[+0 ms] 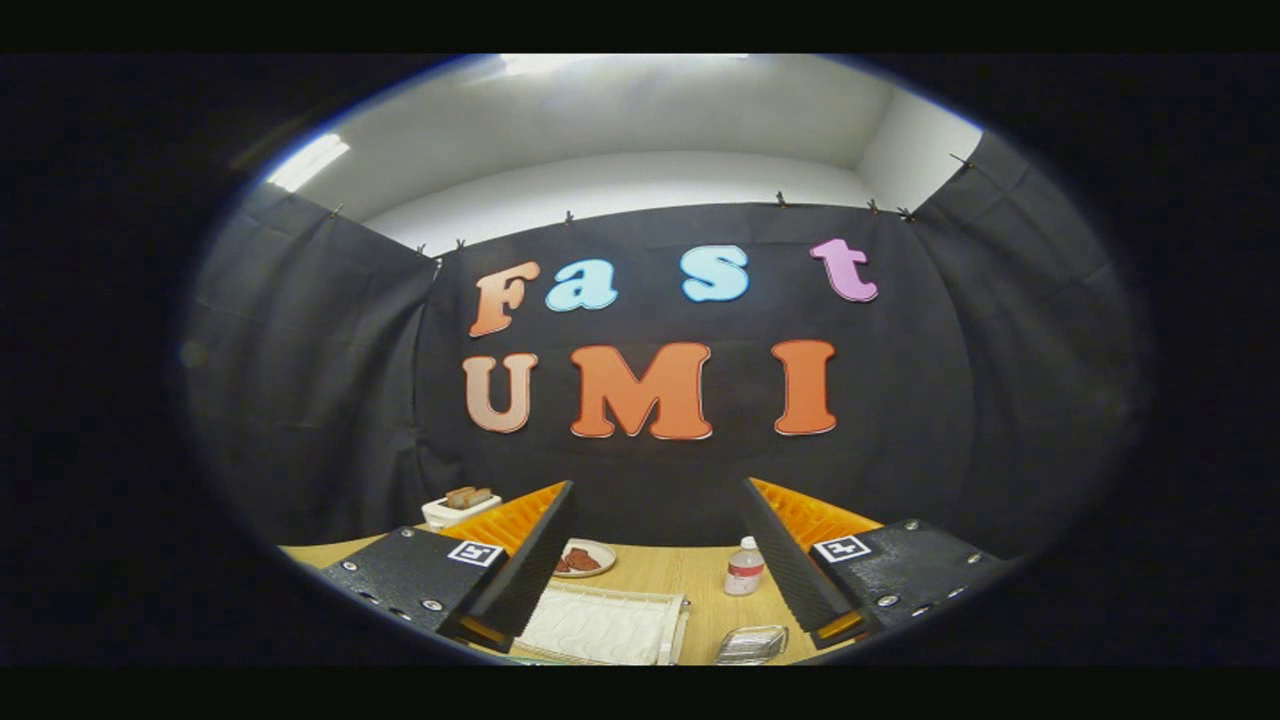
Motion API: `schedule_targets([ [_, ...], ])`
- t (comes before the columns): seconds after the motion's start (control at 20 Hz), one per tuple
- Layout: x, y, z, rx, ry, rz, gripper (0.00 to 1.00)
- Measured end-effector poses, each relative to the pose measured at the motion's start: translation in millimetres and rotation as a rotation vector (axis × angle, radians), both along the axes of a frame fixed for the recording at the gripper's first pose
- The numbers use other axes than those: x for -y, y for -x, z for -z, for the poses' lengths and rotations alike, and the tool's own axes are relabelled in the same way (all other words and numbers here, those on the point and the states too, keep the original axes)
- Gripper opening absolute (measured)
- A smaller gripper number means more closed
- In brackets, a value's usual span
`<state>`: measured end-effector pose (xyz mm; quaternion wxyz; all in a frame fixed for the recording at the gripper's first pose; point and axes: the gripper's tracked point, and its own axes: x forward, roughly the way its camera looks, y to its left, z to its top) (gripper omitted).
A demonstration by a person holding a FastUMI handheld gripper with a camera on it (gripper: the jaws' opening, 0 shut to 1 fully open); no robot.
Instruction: Take the plate from the dish rack, then take the spoon from the basket and place it into the plate.
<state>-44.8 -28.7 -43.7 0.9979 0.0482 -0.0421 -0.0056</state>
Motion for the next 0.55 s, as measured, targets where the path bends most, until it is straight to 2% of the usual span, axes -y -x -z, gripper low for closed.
schedule_targets([
  [0.55,-3.0,-4.4,-5.2,0.007,-0.009,0.002,0.97],
])
